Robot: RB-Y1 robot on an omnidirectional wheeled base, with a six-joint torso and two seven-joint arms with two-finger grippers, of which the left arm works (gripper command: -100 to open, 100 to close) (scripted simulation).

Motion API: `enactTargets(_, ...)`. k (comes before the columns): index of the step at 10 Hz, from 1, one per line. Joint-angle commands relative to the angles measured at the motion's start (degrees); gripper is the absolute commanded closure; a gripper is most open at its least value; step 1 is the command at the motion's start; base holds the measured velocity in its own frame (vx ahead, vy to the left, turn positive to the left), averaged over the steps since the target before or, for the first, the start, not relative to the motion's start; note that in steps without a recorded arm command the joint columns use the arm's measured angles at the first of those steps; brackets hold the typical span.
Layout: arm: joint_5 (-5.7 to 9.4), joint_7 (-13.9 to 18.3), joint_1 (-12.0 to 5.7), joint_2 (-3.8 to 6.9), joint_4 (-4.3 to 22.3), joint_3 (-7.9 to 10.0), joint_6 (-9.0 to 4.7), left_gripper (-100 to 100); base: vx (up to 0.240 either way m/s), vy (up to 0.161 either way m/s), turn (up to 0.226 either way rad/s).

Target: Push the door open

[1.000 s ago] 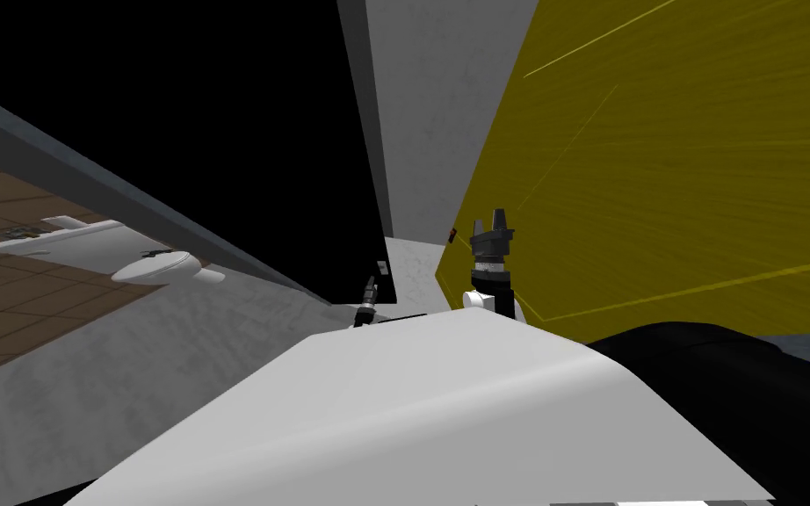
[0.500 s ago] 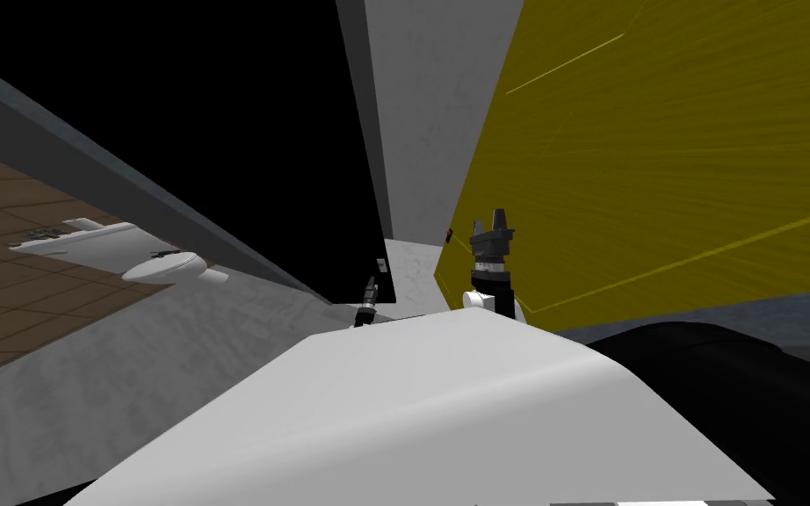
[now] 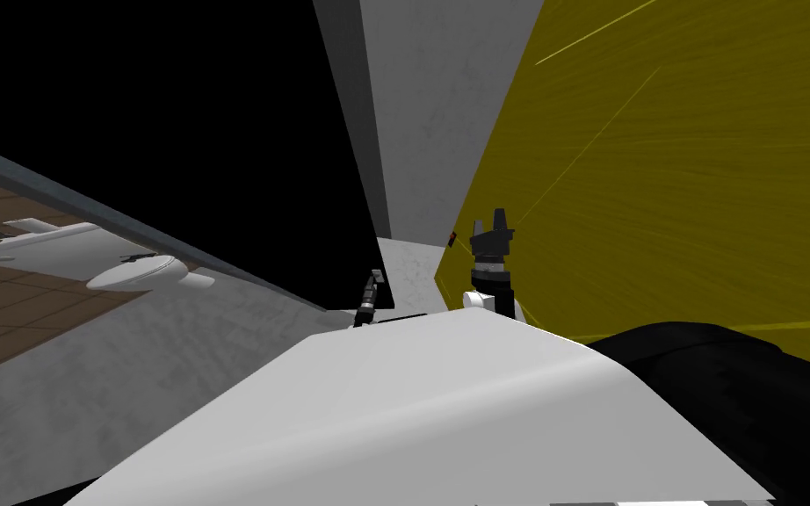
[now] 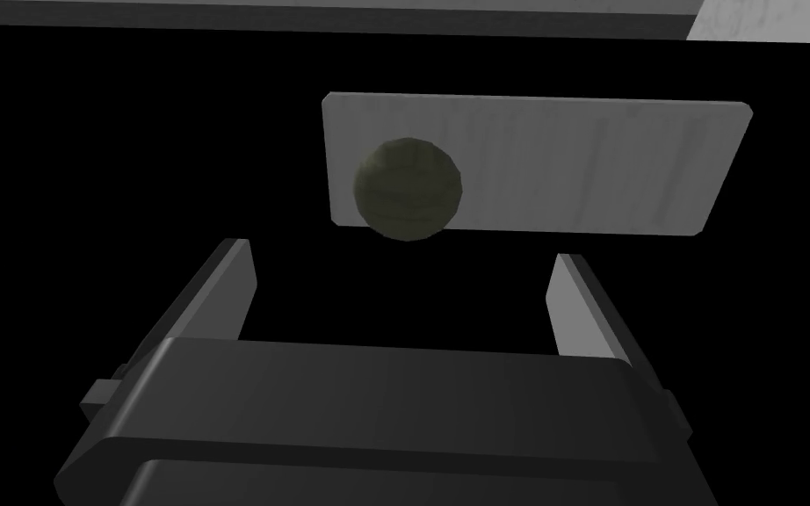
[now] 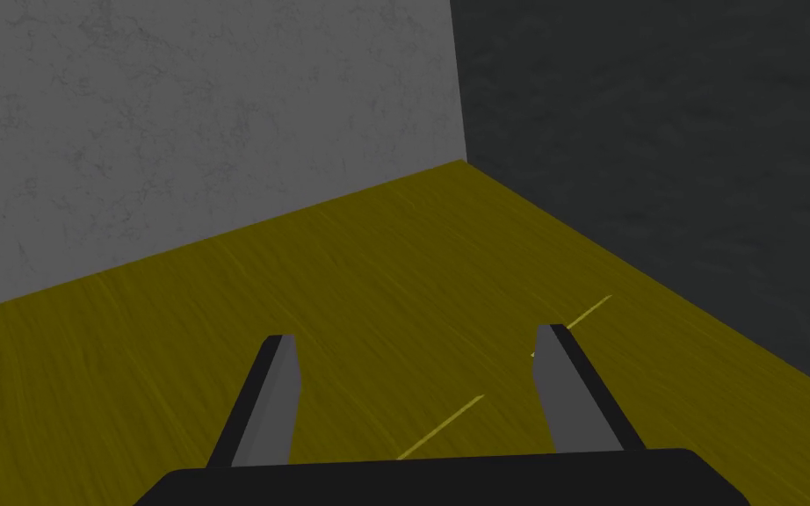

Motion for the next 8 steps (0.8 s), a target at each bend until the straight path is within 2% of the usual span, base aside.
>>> enactTargets(1,0.06,-0.08,-0.18,-0.30,0.29,0.20,-0.22,-100,0.189,-0.048,-0.021)
enactTargets(2,0.10,-0.13,-0.32,-0.65,0.49,0.34,-0.35,-100,0.198,-0.038,-0.020)
enactTargets(3,0.07,-0.09,-0.21,-0.46,0.35,0.24,-0.26,-100,0.089,-0.017,0.000)
enactTargets(4,0.07,-0.09,-0.21,-0.46,0.35,0.24,-0.26,100,-0.017,0.001,0.010)
enactTargets(8,0.07,-0.09,-0.21,-0.46,0.35,0.24,-0.26,100,-0.020,0.004,-0.004)
